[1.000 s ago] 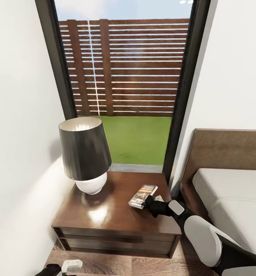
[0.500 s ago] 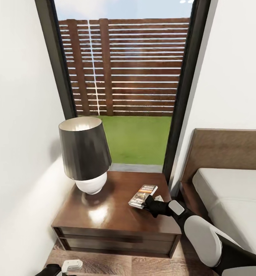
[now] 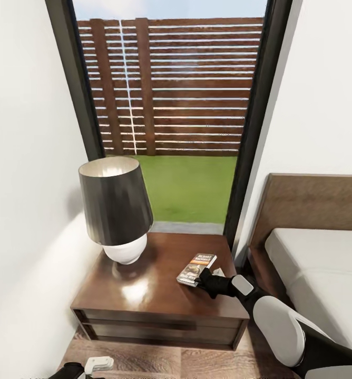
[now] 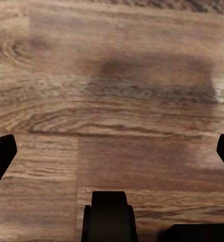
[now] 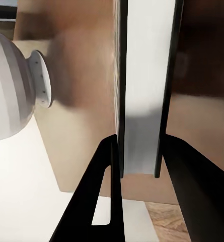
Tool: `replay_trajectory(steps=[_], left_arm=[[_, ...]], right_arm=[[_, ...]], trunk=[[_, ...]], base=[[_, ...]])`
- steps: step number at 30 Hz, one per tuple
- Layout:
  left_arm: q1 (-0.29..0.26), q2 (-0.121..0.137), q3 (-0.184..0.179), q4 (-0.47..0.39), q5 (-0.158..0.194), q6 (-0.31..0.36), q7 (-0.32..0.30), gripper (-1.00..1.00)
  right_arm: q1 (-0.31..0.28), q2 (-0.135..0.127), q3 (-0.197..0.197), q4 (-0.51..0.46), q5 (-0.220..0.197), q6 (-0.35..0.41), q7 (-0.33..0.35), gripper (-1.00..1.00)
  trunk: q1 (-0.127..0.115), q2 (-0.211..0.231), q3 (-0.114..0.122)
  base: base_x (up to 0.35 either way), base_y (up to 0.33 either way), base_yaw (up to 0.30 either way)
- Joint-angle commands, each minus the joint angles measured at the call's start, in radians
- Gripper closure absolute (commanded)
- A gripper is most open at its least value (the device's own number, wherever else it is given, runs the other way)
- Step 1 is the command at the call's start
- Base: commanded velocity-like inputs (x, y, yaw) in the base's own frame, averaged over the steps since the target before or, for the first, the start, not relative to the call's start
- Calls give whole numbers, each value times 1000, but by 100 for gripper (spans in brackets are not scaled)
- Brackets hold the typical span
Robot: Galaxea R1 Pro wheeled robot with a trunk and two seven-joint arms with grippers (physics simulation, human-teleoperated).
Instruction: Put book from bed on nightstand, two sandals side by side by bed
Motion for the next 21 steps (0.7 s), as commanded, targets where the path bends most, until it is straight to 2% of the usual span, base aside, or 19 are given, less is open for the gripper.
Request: replay_trajectory(steps=[1, 13, 21], left_arm=[[0, 1, -4, -2, 3, 4, 0, -100], [0, 2, -4, -1, 3, 4, 0, -100], [1, 2, -4, -1, 3, 4, 0, -100]], right_arm=[[0, 0, -4, -2, 0, 5, 1, 100], [0, -1, -5, -2, 0, 5, 17, 100], [1, -1, -5, -2, 0, 5, 27, 100]], trunk=[[0, 0, -3], [0, 0, -13], [0, 0, -22]], base=[[0, 0, 0], [0, 0, 2], [0, 0, 59]])
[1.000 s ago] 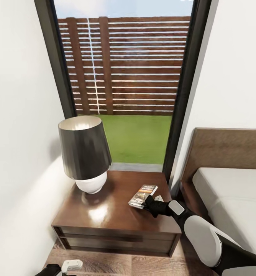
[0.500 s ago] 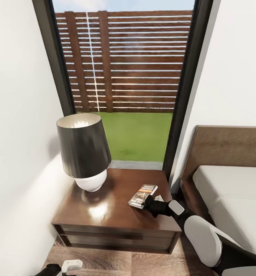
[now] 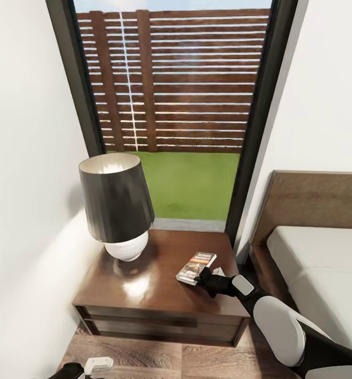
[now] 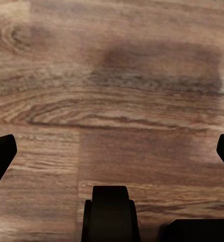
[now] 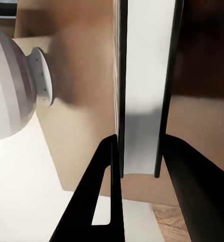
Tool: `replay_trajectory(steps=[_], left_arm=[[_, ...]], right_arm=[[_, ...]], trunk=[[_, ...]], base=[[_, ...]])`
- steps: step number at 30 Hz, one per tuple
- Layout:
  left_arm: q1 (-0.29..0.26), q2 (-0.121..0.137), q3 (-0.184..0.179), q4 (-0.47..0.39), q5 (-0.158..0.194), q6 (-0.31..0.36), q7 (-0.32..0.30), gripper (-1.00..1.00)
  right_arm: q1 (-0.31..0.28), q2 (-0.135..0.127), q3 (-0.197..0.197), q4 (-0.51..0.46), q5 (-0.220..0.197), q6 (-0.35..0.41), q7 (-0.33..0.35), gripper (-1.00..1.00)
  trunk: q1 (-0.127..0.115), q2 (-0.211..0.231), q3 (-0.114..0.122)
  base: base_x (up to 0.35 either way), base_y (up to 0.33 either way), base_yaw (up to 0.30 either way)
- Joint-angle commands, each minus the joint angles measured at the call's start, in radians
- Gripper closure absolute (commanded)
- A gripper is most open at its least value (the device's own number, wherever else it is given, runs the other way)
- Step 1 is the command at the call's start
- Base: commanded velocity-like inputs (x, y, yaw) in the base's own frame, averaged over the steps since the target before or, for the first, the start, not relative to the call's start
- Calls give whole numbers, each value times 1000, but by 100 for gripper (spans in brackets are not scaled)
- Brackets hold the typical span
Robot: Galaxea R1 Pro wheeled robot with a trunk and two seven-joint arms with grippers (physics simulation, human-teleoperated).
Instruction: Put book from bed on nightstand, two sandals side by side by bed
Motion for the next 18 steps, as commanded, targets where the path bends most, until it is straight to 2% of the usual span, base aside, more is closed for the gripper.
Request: replay_trajectory(steps=[1, 18], left_arm=[[0, 1, -4, -2, 3, 4, 0, -100], [-1, 1, -4, -2, 3, 4, 0, -100]], right_arm=[[0, 1, -1, -2, 5, 5, 1, 100], [1, 0, -1, -2, 5, 5, 4, 100]], trunk=[[0, 0, -2], [0, 0, -6]], base=[[0, 0, 64], [0, 0, 14]])
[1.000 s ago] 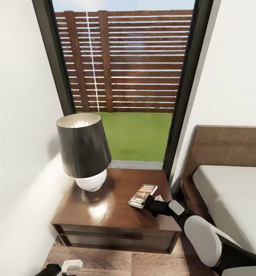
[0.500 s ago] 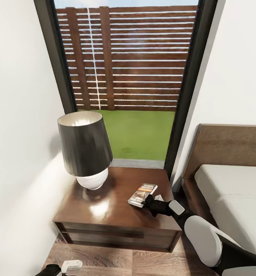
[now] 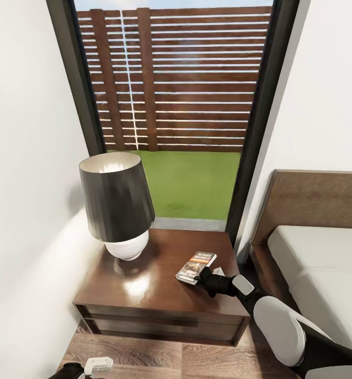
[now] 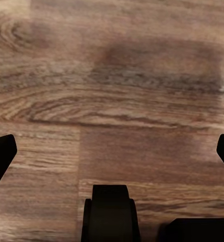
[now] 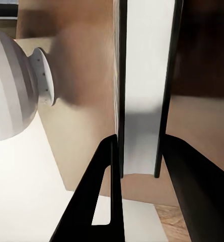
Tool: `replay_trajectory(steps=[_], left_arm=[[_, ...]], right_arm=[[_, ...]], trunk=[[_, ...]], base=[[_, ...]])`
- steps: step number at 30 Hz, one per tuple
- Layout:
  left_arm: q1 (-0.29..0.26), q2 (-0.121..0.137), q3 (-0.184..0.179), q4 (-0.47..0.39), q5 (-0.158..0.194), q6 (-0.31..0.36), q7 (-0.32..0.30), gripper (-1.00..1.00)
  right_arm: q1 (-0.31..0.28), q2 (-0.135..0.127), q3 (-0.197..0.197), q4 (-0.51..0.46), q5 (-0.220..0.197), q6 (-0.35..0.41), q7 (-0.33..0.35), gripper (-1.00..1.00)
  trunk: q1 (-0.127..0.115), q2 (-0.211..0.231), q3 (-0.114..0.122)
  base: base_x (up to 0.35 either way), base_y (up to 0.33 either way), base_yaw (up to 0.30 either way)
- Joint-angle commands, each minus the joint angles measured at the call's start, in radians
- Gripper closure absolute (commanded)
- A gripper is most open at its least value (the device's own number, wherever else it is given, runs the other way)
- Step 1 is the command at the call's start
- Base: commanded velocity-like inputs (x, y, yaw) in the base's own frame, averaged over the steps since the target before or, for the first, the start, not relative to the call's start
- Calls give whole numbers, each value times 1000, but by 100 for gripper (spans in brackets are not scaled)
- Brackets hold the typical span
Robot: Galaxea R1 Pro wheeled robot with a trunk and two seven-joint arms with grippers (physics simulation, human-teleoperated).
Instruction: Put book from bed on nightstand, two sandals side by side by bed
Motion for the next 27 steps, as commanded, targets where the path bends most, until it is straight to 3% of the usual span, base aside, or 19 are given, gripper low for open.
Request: replay_trajectory(steps=[1, 2, 3, 27], left_arm=[[0, 1, -4, -2, 3, 4, 0, -100], [0, 1, -4, -2, 3, 4, 0, -100], [0, 1, -4, -2, 3, 4, 0, -100], [0, 0, -4, -2, 3, 4, 0, -100]], right_arm=[[0, 0, 4, -1, 15, 3, 1, 100], [0, 0, 4, -1, 15, 3, 1, 100], [0, 0, 4, -1, 15, 3, 1, -100], [0, 1, 4, -2, 15, 3, 1, -100]], trunk=[[0, 0, -1], [0, 0, -1], [0, 0, -1], [0, 0, -1]], base=[[0, 0, 0], [0, 0, 0], [0, 0, 0], [0, 0, 0]])
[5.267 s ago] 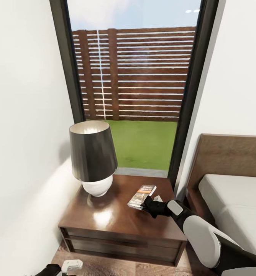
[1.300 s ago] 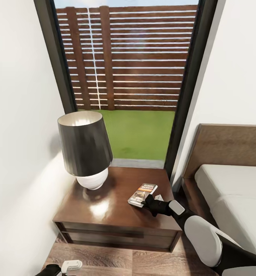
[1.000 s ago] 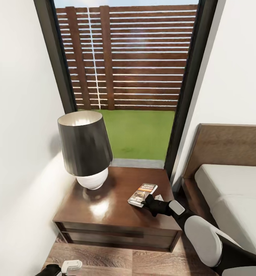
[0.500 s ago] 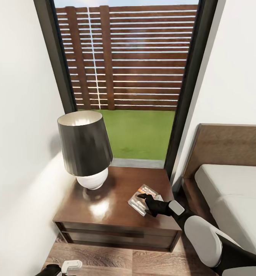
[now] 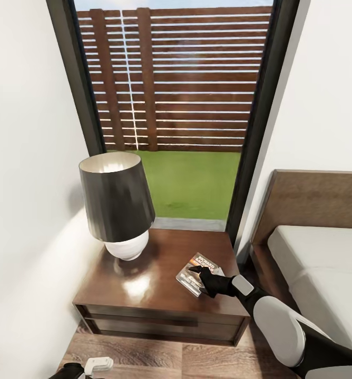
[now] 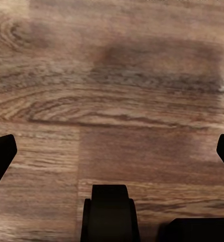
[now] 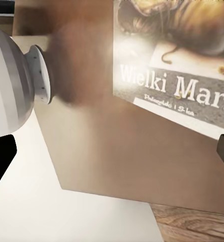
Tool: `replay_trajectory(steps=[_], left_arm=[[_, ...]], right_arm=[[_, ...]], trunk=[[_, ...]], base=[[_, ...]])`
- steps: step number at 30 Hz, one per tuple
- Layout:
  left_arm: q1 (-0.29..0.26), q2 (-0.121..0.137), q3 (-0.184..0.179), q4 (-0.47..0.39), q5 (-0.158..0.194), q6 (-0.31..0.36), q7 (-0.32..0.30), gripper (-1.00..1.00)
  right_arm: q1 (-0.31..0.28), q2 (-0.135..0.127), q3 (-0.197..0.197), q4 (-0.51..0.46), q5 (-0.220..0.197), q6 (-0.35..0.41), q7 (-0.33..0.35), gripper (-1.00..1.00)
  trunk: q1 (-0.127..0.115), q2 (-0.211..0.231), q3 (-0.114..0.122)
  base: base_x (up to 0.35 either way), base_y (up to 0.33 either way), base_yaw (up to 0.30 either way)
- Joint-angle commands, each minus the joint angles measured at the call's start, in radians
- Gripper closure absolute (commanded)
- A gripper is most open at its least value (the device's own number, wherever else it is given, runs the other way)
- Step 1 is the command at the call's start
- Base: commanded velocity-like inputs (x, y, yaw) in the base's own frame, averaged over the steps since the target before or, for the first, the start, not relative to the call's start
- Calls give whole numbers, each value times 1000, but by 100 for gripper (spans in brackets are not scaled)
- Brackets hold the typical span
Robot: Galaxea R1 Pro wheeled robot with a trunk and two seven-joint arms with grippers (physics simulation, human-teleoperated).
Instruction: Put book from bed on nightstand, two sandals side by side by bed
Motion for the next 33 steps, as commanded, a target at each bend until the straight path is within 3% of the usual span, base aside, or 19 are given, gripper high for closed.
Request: replay_trajectory(steps=[1, 33], left_arm=[[0, 1, -4, -2, 3, 4, 0, -100], [-1, 1, -4, -2, 3, 4, 0, -100]], right_arm=[[0, 0, -4, -2, 2, 5, 0, -100], [0, 0, -4, -2, 2, 5, 2, -100]], trunk=[[0, 0, -1], [0, 0, -1]], base=[[0, 0, 0], [0, 0, 0]])
